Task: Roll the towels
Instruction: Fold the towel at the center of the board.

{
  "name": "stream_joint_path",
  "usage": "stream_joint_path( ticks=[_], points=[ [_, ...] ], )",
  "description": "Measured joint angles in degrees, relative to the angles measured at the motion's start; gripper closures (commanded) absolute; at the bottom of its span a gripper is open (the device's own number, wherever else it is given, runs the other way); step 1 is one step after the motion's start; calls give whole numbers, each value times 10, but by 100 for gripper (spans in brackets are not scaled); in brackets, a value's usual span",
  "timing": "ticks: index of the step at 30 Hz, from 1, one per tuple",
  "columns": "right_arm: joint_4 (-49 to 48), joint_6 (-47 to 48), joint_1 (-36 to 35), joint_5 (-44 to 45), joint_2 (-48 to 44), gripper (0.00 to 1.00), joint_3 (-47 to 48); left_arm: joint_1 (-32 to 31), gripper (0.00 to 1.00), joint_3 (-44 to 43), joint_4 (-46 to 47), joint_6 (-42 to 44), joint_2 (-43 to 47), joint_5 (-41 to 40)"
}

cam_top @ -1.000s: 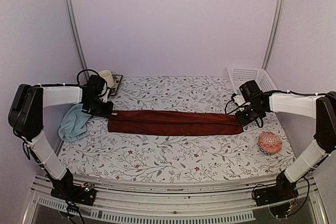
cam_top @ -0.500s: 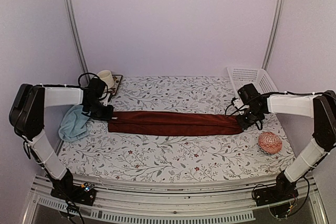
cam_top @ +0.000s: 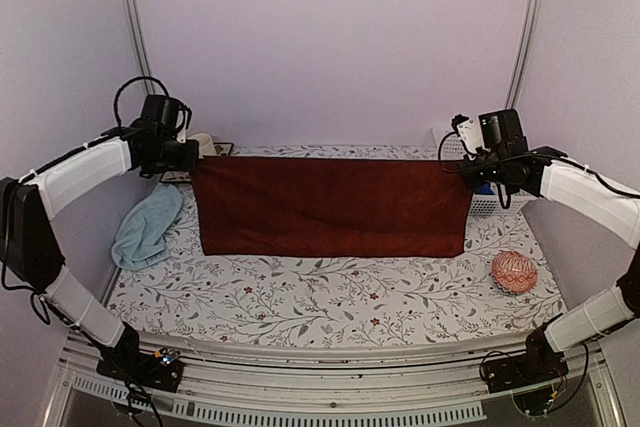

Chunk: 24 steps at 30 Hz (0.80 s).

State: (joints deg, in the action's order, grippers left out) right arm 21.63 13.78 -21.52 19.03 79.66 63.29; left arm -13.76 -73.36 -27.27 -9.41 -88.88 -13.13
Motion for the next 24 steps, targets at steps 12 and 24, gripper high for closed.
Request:
stream_joint_path(
  ticks=[12, 24],
  points=[
    [-24, 38, -95, 14, -148, 98, -73, -4, 100, 140, 12, -5, 246, -63],
    [51, 33, -212, 119, -260, 98, -32, -37, 100, 134, -79, -28, 403, -119]
  ],
)
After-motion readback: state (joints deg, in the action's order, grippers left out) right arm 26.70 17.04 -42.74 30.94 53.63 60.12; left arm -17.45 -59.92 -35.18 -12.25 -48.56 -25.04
